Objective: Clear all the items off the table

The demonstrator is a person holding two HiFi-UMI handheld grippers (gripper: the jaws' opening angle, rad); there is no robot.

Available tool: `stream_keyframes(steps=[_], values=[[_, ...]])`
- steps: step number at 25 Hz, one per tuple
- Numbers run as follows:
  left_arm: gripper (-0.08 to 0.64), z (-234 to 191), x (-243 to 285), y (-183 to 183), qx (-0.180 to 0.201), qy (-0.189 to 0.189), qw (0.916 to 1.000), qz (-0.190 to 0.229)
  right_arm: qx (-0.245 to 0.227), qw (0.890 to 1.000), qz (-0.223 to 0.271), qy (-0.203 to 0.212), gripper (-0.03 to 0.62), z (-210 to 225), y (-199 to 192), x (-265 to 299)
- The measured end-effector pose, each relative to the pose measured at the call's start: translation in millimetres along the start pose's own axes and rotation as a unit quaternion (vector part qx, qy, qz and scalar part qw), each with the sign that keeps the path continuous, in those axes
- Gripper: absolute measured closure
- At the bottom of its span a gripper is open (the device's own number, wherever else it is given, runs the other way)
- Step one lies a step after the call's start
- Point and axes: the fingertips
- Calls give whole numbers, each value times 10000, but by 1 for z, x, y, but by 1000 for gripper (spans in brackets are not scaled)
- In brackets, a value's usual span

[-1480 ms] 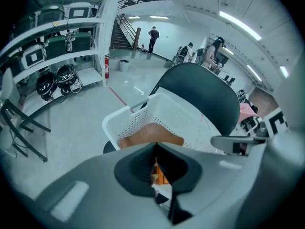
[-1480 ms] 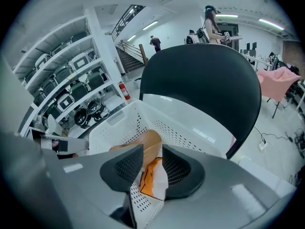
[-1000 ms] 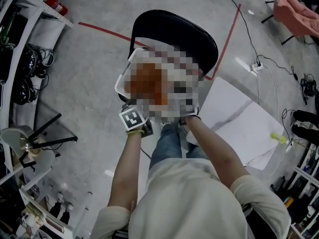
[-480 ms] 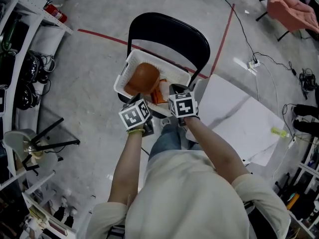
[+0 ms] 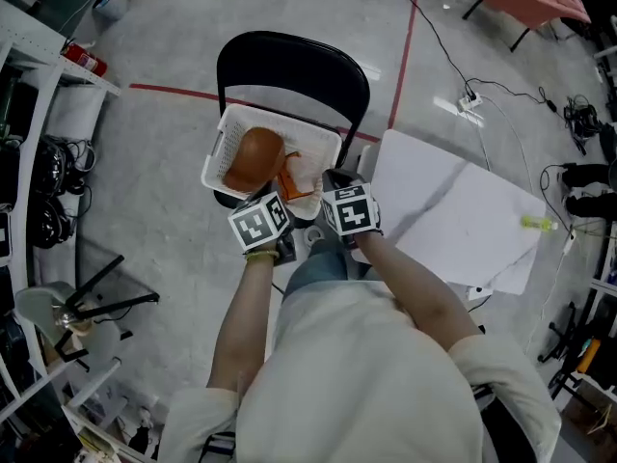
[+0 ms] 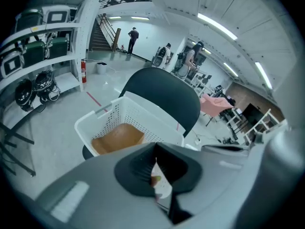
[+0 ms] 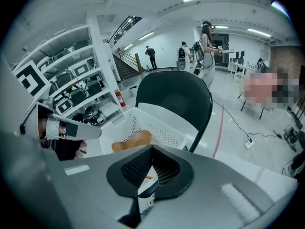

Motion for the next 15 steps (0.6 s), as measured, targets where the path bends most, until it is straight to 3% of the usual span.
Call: stream_keyframes(steps=[8, 15], values=[[552, 66, -22, -12, 547, -366, 9978, 75, 257, 9988, 347, -243, 592, 30, -16, -55], [551, 120, -44, -43, 920, -598, 9939, 103, 494, 9959, 624, -438, 592, 55, -48, -110]])
Point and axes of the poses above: the fingertips, and each gripper's own axes: x forward along the fingers, z to its right, y out of its top, and after that the axes turned 13 degrees about y, right-handed
